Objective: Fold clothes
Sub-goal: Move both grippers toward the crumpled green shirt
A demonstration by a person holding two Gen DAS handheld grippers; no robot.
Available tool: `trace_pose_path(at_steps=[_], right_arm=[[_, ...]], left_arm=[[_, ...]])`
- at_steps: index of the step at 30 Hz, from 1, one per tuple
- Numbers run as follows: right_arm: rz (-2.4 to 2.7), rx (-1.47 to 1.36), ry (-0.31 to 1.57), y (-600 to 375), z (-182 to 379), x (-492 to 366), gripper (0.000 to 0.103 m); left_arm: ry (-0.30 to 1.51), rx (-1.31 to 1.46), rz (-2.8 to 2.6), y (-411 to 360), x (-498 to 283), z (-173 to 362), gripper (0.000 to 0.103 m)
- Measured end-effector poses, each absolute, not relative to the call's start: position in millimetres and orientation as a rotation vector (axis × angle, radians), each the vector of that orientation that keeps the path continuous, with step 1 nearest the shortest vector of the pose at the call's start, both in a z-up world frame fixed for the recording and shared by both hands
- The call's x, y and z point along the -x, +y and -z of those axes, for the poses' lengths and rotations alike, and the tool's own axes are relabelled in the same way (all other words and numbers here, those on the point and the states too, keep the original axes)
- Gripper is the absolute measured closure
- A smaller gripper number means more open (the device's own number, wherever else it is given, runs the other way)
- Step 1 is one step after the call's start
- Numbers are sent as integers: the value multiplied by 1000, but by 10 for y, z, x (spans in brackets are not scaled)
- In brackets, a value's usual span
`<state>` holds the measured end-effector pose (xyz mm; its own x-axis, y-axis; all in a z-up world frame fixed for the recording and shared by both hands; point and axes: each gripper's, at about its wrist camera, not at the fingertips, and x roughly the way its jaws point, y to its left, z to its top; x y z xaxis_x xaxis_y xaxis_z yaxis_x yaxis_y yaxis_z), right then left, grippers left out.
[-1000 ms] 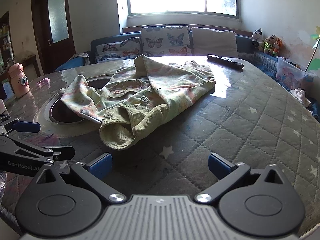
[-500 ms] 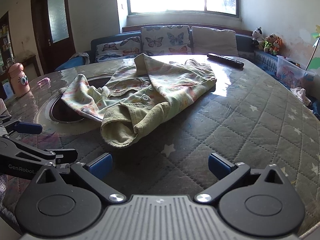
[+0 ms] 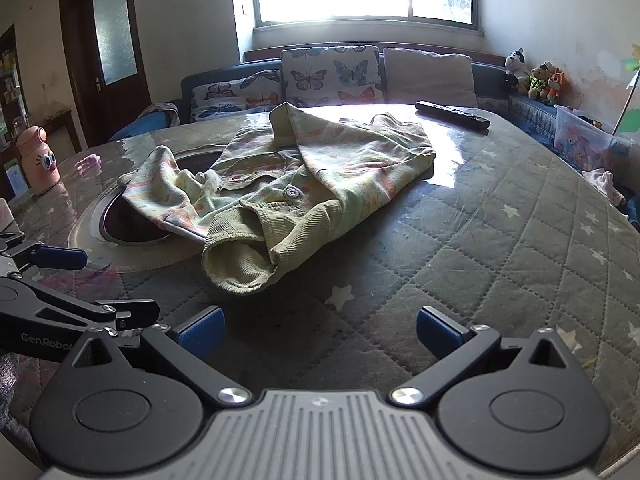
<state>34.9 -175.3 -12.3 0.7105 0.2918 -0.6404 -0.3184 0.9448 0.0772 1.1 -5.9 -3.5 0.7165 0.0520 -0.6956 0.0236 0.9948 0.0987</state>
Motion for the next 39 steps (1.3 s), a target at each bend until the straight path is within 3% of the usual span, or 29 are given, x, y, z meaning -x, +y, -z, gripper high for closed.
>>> trace_pose_path(at_steps=[39], right_arm=[[-366, 55, 705, -1694, 24, -582, 0]], left_arm=[[805, -122, -10, -15, -349, 21, 0]])
